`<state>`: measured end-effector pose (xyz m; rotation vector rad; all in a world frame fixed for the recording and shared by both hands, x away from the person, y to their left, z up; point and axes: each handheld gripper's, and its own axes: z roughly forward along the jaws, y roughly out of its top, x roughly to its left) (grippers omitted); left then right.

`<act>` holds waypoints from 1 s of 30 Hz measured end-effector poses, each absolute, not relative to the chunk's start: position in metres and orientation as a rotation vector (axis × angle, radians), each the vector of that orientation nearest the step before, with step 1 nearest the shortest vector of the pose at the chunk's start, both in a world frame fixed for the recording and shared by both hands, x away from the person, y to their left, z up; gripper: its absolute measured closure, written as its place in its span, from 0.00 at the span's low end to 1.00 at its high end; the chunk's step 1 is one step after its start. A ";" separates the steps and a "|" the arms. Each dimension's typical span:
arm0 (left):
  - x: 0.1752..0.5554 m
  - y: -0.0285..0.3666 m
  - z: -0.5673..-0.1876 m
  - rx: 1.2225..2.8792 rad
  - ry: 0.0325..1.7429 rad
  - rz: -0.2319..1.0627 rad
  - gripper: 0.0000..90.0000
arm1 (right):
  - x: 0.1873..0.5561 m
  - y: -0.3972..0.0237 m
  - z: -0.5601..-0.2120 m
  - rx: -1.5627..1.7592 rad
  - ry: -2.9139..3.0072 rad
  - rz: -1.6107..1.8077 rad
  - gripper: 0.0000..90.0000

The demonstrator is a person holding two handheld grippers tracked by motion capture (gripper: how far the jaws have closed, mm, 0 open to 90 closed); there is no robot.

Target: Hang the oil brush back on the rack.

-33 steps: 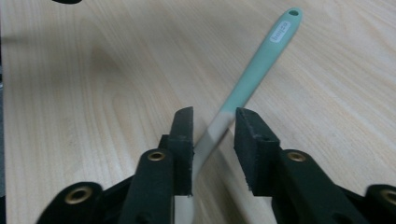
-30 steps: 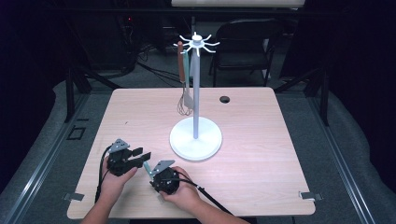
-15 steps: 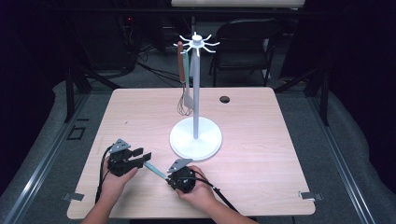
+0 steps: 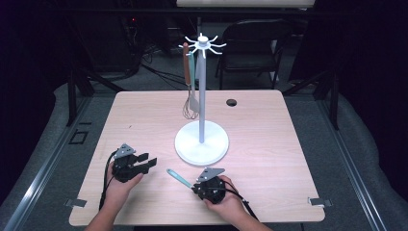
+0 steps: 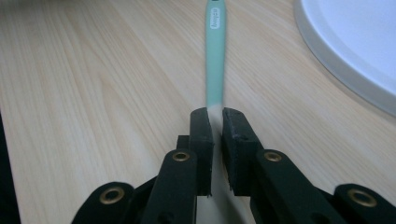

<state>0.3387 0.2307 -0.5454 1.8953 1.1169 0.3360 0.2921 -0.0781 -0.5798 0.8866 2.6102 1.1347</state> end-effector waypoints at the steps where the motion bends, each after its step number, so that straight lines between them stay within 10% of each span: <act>1: 0.339 0.230 -0.546 1.896 1.117 0.336 0.58 | 0.291 -0.083 -0.579 0.896 2.609 1.129 0.92; 30: 0.334 0.213 -0.550 1.937 1.071 0.293 0.58 | 0.289 -0.103 -0.580 0.908 2.573 1.138 0.88</act>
